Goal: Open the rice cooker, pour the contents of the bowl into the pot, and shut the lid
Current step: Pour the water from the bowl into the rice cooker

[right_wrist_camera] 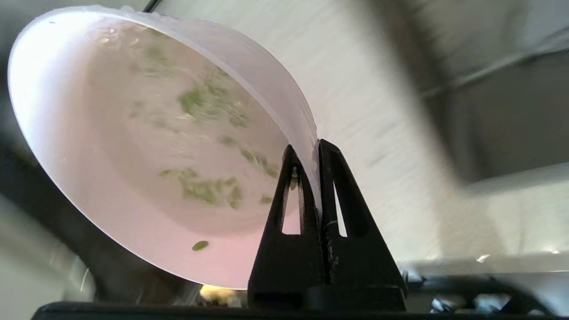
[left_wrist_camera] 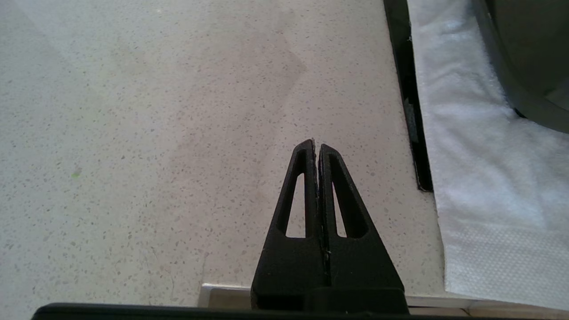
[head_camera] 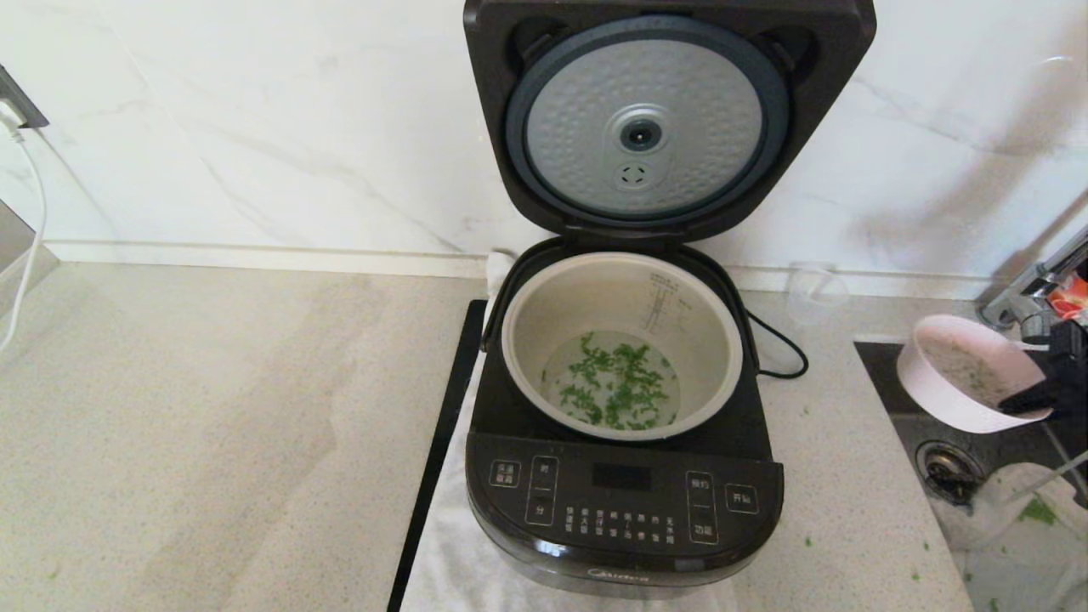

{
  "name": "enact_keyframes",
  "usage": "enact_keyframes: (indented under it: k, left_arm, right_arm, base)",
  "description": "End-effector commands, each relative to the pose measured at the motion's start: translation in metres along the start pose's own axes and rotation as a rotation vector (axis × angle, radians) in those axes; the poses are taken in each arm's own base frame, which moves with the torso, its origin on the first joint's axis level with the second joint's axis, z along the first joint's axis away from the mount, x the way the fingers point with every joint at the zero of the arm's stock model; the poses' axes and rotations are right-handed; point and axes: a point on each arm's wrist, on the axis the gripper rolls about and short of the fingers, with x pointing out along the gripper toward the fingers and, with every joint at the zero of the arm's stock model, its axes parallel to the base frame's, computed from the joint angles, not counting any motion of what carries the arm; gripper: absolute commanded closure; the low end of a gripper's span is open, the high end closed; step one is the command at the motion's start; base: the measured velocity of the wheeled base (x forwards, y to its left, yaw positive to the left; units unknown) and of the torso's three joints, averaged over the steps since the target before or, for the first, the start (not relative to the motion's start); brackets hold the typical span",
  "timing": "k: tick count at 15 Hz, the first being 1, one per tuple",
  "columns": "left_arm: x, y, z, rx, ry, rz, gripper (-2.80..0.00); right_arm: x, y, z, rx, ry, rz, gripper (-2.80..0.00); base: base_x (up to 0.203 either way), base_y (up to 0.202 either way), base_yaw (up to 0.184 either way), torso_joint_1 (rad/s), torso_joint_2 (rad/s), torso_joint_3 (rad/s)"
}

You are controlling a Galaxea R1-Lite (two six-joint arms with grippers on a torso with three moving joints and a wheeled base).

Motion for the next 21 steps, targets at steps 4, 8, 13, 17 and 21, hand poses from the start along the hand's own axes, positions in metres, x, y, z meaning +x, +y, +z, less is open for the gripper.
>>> enact_keyframes:
  k: [4,8,13,17,21]
  left_arm:
    - [0.000,0.000,0.000,0.000,-0.001,0.000,0.00]
    - [0.000,0.000,0.000,0.000,-0.001,0.000,0.00]
    - [0.000,0.000,0.000,0.000,-0.001,0.000,0.00]
    - [0.000,0.000,0.000,0.000,-0.001,0.000,0.00]
    - [0.000,0.000,0.000,0.000,0.000,0.000,0.00]
  right_arm:
    - [-0.032,0.094,-0.062,-0.247,0.015,0.080,0.00]
    - [-0.048,0.143,-0.097,-0.360,0.021,0.147,0.00]
    - [-0.037,0.186,-0.133,-0.469,0.014,0.188,0.00]
    - [-0.010,0.216,-0.152,-0.524,-0.053,0.211,0.00]
    - [0.000,0.228,-0.163,-0.539,-0.044,0.250,0.00]
  base:
    - [0.000,0.000,0.000,0.000,0.00,0.000]
    - [0.000,0.000,0.000,0.000,0.00,0.000]
    - [0.000,0.000,0.000,0.000,0.00,0.000]
    - [0.000,0.000,0.000,0.000,0.00,0.000]
    - [0.000,0.000,0.000,0.000,0.00,0.000]
